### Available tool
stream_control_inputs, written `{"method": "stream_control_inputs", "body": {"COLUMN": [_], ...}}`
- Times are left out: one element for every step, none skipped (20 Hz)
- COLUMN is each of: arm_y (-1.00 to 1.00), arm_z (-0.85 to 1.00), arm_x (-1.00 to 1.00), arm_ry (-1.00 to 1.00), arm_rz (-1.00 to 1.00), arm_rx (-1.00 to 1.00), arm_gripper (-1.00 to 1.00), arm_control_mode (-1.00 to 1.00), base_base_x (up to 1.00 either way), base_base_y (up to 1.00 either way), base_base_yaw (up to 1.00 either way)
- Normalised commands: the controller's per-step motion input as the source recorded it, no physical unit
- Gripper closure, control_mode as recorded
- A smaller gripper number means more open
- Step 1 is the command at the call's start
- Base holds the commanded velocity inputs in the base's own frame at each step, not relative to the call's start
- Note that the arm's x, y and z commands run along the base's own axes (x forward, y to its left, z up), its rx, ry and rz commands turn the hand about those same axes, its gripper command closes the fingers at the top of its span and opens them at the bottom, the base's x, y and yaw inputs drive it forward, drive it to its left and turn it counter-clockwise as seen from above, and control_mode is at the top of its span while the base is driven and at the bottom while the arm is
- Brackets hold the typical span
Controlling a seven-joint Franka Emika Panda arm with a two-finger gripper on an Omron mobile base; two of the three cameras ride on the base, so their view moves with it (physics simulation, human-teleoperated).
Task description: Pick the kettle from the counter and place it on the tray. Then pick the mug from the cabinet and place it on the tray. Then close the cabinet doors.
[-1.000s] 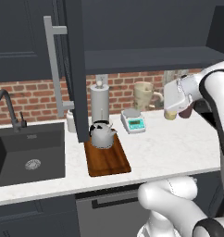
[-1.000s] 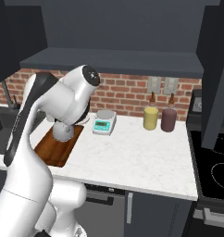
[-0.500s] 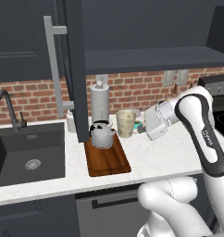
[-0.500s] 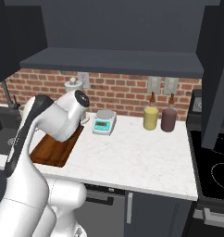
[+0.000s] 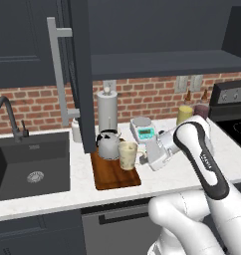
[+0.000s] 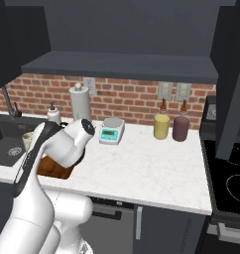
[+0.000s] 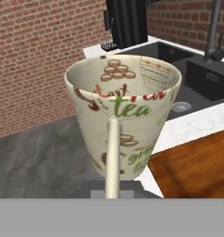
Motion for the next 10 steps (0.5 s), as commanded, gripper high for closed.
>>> {"method": "stream_control_inputs", "body": {"arm_y": [0.0,0.0,0.0,0.0,0.0,0.0,0.0,0.0,0.0,0.0], "arm_z": [-0.4,-0.32,-0.34,-0.4,-0.42,-0.33,-0.29,-0.31,-0.29,-0.26], "arm_x": [0.14,0.14,0.14,0.19,0.19,0.21,0.23,0.29,0.32,0.39], "arm_ry": [0.04,0.02,0.02,0.01,0.0,0.01,0.0,0.0,0.0,0.0], "arm_rz": [0.04,0.03,0.03,0.03,0.01,0.01,0.01,0.0,0.0,0.0], "arm_rx": [0.0,0.01,0.0,0.0,0.0,0.0,0.0,0.0,0.0,0.0], "arm_gripper": [1.0,1.0,1.0,1.0,1.0,1.0,1.0,1.0,1.0,1.0], "arm_control_mode": [-1.0,-1.0,-1.0,-1.0,-1.0,-1.0,-1.0,-1.0,-1.0,-1.0], "base_base_x": [0.0,0.0,0.0,0.0,0.0,0.0,0.0,0.0,0.0,0.0], "base_base_y": [0.0,0.0,0.0,0.0,0.0,0.0,0.0,0.0,0.0,0.0], "base_base_yaw": [0.0,0.0,0.0,0.0,0.0,0.0,0.0,0.0,0.0,0.0]}}
